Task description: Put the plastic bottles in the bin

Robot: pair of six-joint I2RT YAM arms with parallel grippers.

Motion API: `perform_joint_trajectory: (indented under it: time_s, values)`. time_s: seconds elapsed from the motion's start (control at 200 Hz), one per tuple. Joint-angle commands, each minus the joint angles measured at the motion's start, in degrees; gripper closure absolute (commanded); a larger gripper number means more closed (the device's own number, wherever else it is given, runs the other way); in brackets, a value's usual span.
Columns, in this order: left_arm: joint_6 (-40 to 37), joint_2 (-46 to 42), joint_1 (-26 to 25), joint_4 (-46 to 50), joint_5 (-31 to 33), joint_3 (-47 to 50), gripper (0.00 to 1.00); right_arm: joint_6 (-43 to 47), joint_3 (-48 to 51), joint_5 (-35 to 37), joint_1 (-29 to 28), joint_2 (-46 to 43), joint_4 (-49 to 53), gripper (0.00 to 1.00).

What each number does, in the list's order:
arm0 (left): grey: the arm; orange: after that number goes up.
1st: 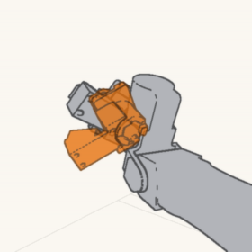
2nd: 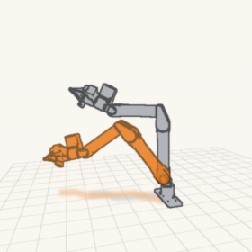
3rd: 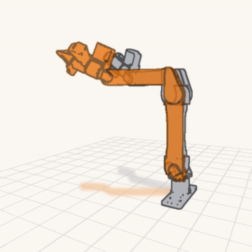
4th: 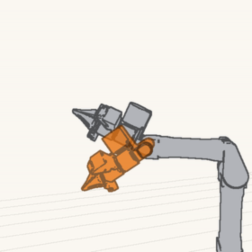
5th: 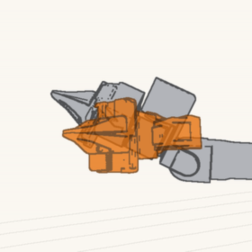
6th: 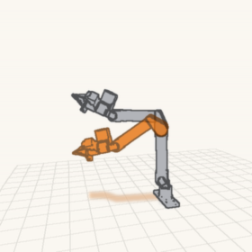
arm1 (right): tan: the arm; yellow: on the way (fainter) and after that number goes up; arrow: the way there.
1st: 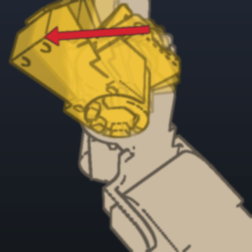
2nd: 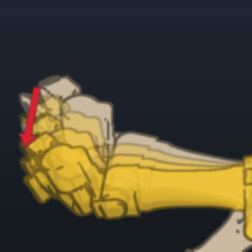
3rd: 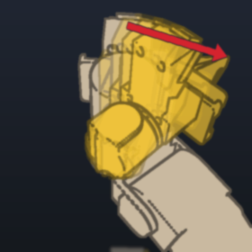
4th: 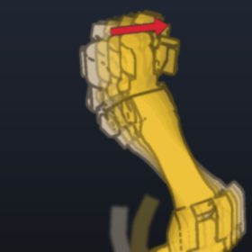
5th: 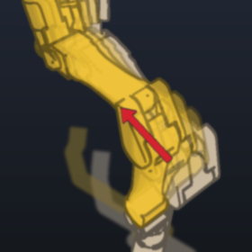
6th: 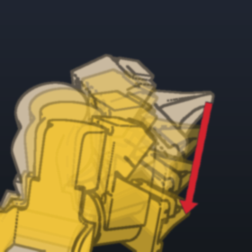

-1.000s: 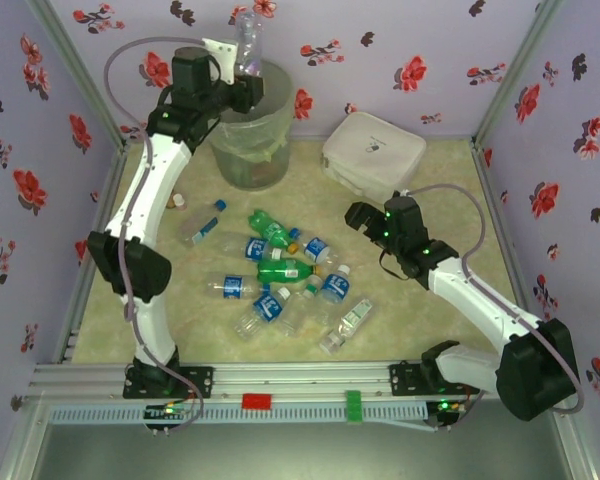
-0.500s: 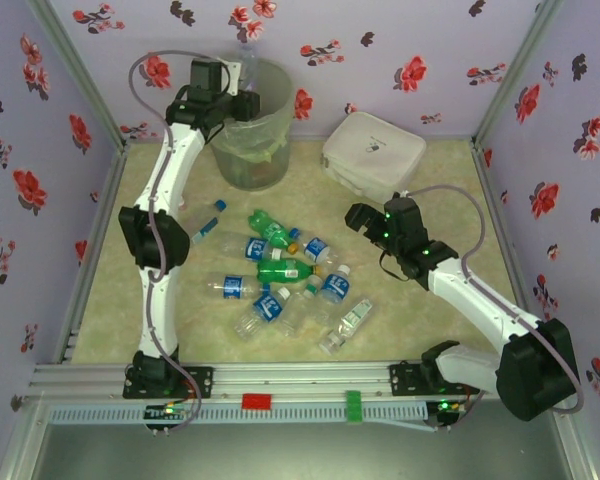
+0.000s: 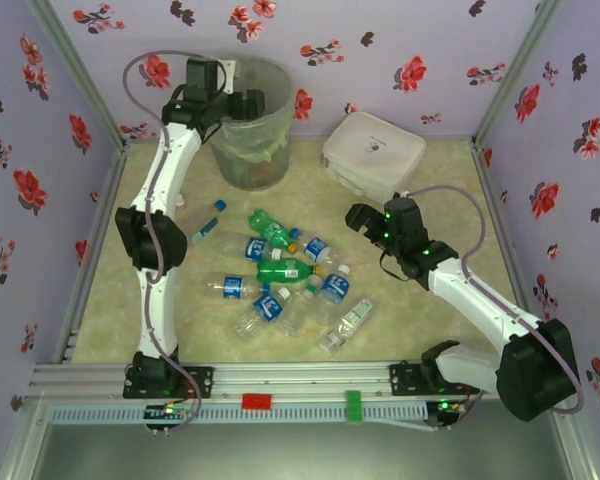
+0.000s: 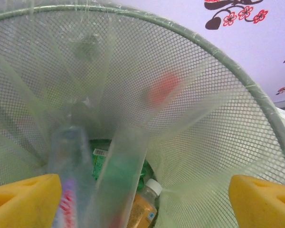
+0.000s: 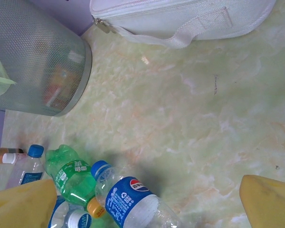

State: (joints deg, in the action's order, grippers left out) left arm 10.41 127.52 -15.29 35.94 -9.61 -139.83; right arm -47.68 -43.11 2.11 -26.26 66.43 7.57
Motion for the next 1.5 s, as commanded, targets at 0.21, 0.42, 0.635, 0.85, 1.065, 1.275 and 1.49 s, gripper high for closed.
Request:
perform_joint_trajectory:
  time_s: [0.21,0.42,0.635,0.85,1.065,1.275,1.49]
  values:
    - [2.78,-29.26,-4.16,-25.22,-1.07,35.22,0.03,-3.49,-0.03,-2.20,-0.79,2.10,2.54,0.00]
    - [12.79,-45.37,-7.15,-43.53,-0.25,64.68,0.02,-5.58,-1.04,-0.75,-2.62,1.11,12.08,0.00]
    - [16.52,-52.60,-16.20,-49.20,5.60,83.24,0.00,-8.60,0.07,-1.64,-6.15,-0.85,22.16,0.00]
    - [24.23,-50.55,-22.61,-55.38,10.13,94.59,0.00,-13.08,2.91,-5.56,-8.89,-4.36,30.12,0.00]
    - [24.35,-45.26,-23.28,-56.07,9.87,92.90,0.00,-17.80,5.04,-5.55,-13.19,-9.98,36.93,0.00]
    - [21.64,-42.63,-23.23,-56.47,9.86,89.86,0.00,-24.53,8.41,-6.46,-16.19,-14.91,38.99,0.00]
    - [22.57,-41.48,-22.97,-56.63,9.72,90.16,0.00,-29.99,13.92,-8.13,-19.79,-12.02,25.75,0.02]
